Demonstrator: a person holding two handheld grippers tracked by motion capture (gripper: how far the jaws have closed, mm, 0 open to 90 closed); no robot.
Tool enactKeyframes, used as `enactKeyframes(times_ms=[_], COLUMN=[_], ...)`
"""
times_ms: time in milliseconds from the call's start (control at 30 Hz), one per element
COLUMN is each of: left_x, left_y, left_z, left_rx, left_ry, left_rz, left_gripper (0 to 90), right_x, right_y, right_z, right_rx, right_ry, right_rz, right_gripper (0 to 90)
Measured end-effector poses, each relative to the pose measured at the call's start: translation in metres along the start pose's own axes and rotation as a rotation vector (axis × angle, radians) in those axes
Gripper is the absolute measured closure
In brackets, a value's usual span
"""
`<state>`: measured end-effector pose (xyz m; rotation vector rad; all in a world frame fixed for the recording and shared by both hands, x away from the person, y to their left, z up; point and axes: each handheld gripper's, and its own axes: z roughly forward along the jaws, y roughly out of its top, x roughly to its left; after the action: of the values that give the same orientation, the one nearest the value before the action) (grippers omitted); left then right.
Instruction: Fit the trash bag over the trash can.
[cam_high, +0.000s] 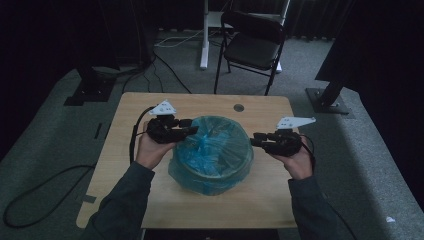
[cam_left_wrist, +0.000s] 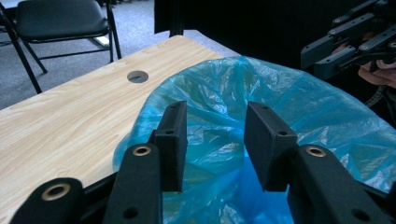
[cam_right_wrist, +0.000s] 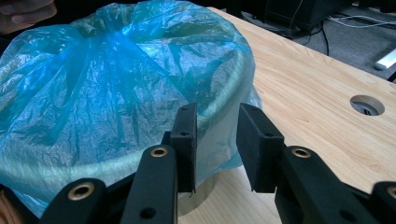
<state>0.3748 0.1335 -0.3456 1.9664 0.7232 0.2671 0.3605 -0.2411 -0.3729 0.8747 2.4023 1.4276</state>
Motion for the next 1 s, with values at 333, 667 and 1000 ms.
enactKeyframes(times_ms=[333,667,1000], left_x=[-0.011,-0.026,-0.03], left_y=[0.007,0.019,0.026], left_z=[0.014,0.032,0.041], left_rx=[0.078,0.15,0.204], left_ry=[-0.039,-0.068,-0.098], left_rz=[0.061,0.145,0.191], left_gripper=[57.5,56.2,56.2], right_x=[0.002,0.002,0.001], right_y=[-0.001,-0.001,-0.002], right_z=[0.001,0.001,0.0], right_rx=[0.005,0.007,0.009], right_ry=[-0.002,0.004,0.011], right_rz=[-0.004,-0.006,-0.008], right_gripper=[67.7,67.7,67.6])
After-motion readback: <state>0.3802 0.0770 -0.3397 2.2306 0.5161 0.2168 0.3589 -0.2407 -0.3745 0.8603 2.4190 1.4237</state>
